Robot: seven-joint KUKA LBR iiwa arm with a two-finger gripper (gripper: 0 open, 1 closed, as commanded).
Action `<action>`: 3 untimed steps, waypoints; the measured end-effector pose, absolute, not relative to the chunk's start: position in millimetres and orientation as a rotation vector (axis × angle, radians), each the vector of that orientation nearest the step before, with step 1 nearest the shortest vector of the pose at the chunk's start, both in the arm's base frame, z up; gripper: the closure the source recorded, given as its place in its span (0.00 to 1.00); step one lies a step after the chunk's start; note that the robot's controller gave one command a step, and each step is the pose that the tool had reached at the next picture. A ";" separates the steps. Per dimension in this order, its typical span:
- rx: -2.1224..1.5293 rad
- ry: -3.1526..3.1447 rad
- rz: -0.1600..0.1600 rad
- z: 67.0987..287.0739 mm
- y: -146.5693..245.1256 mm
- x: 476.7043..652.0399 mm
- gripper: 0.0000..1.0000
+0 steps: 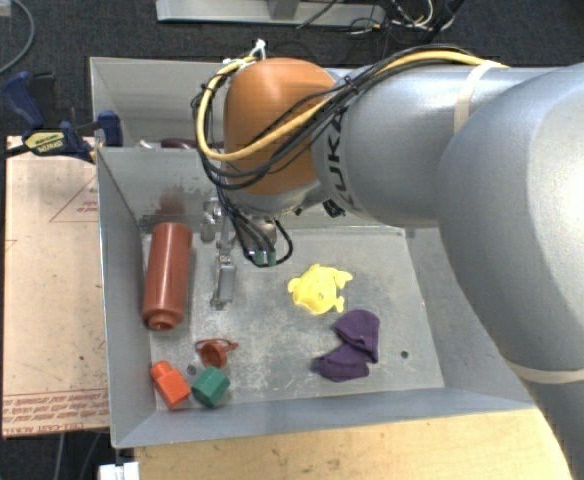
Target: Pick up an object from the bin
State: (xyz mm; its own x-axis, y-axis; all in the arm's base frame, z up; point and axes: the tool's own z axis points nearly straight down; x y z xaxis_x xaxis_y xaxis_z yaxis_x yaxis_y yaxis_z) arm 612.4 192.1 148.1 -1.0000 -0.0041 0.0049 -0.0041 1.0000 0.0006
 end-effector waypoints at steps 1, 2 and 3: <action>0.001 -3.143 -0.003 153.1 191.1 613.7 0.00; 0.359 -3.127 -0.004 124.8 191.9 581.1 0.00; 0.825 -3.027 -0.003 142.1 216.6 497.9 0.00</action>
Offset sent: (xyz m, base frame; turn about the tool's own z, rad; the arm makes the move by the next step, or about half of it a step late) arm -0.0923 0.0001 -0.0781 -0.6166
